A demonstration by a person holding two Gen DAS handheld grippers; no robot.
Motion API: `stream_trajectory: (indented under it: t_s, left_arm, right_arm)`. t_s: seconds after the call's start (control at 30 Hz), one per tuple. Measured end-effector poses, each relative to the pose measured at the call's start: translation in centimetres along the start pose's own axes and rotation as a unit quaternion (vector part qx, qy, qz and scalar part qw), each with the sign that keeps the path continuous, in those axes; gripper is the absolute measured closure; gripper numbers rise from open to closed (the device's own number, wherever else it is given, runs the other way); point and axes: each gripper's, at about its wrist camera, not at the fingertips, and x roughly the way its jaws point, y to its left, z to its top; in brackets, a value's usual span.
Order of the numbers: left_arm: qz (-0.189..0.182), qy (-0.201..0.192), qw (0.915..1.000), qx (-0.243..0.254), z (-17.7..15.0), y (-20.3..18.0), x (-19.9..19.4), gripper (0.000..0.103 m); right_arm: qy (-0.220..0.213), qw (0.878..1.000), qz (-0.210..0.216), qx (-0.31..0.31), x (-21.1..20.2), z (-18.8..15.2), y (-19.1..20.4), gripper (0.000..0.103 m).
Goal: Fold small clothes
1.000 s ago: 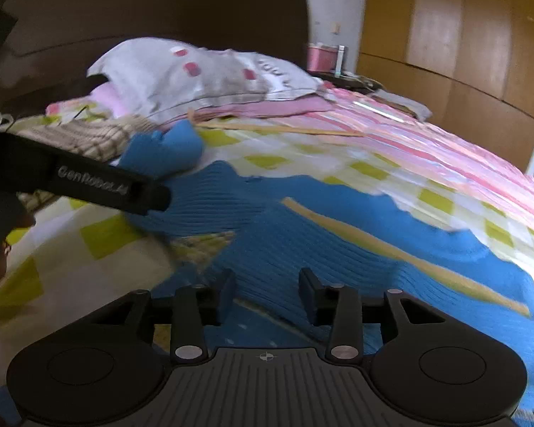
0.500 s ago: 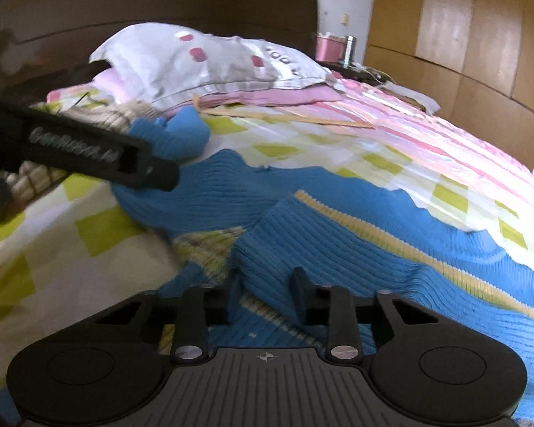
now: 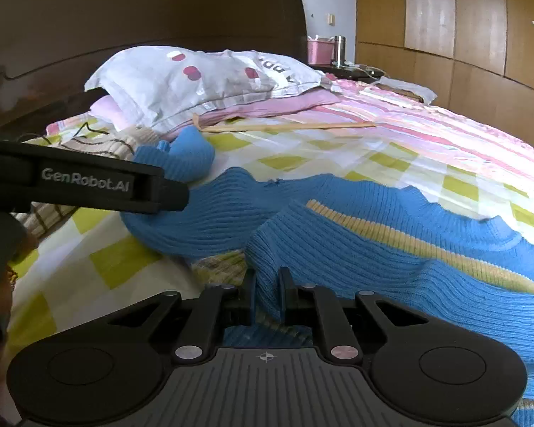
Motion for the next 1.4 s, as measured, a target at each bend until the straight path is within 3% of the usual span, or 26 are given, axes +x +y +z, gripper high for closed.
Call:
stream_trajectory:
  t_s: [0.27,0.63,0.7,0.77,0.93,1.1,1.4]
  left_arm:
    - [0.013,-0.006,0.9998,-0.013,0.1,0.8,0.0,0.006]
    - [0.055,0.000,0.9972,-0.052,0.5,3.1,1.6,0.006]
    - [0.052,0.007,0.9974,-0.048,0.4,3.1,2.1,0.016]
    - [0.050,0.020,0.9974,-0.049,0.2,3.1,2.5,0.037]
    - [0.053,0.042,0.9964,-0.051,-0.1,3.2,3.3,0.047]
    - [0.044,0.045,0.9964,-0.057,-0.2,3.5,3.2,0.058]
    - [0.024,0.052,0.9965,-0.061,-0.2,3.9,3.2,0.071]
  right_arm:
    - [0.005,1.000,0.000,-0.014,-0.3,0.2,0.6,0.078]
    - [0.004,1.000,0.006,-0.009,-0.9,3.2,0.1,0.077]
    - [0.003,1.000,0.011,-0.009,-0.6,4.5,0.1,0.077]
    - [0.004,1.000,0.019,-0.014,-0.1,6.0,0.4,0.077]
    - [0.019,0.998,0.053,-0.035,3.0,11.0,2.1,0.074]
    - [0.065,0.993,0.098,-0.030,8.1,14.9,4.8,0.074]
    - [0.155,0.979,0.125,-0.044,16.6,17.1,9.9,0.074]
